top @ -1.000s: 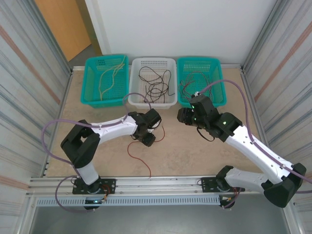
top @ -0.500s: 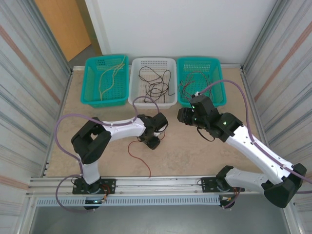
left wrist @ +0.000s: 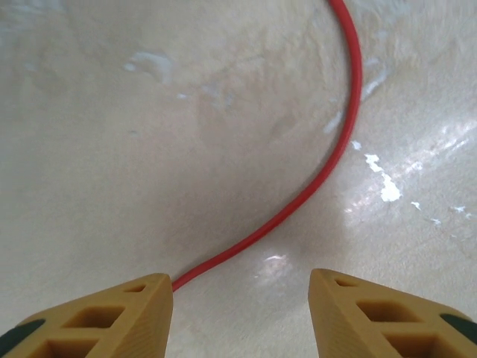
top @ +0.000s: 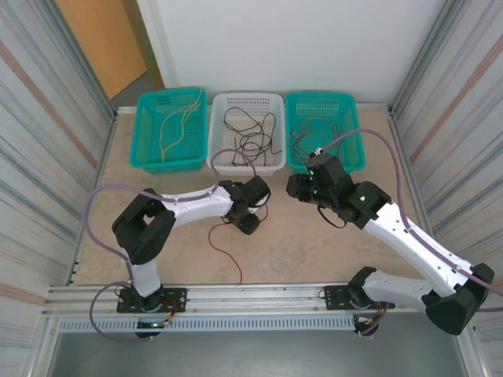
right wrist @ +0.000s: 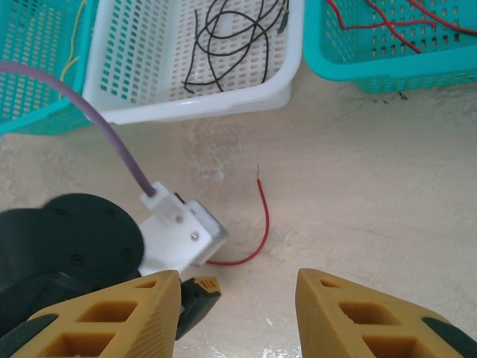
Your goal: Untangle the cables
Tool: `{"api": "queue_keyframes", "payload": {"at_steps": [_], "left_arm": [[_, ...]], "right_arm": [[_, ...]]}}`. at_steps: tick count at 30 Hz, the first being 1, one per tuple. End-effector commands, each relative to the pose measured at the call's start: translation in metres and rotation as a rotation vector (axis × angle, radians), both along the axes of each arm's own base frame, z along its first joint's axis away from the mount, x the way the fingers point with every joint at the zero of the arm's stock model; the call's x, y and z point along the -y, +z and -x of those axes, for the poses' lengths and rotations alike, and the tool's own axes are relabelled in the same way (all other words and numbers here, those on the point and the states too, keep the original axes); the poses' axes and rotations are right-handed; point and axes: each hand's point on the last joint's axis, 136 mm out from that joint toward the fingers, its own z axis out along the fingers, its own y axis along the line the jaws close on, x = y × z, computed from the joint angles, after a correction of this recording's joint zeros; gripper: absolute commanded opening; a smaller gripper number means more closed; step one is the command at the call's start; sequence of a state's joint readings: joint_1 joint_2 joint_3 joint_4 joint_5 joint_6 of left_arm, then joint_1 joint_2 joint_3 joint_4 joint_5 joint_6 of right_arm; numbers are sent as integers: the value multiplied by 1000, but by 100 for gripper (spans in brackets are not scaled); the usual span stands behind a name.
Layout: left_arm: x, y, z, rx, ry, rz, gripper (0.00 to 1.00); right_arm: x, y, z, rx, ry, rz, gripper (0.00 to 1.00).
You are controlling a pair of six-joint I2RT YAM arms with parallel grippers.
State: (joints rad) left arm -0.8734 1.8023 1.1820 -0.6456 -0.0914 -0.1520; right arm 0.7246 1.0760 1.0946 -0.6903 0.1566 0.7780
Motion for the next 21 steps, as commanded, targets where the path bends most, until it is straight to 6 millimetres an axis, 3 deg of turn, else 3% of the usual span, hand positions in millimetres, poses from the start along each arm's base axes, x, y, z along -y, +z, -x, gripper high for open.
{"api": "queue_keyframes", "payload": {"at_steps": [1, 10, 14, 21], "left_arm": [[-22, 10, -5, 13, 103, -2, 51], [-91, 8, 16, -44, 382, 41, 39], [-100, 4, 16, -48, 456, 53, 37], [-100, -19, 18, -109, 480, 39, 35]], "right_arm": [[2, 9, 2, 4, -14, -21, 44], [5, 8, 1, 11, -22, -14, 45], [1, 10, -1, 15, -17, -27, 44], [8, 13, 3, 21, -24, -17, 44]]}}
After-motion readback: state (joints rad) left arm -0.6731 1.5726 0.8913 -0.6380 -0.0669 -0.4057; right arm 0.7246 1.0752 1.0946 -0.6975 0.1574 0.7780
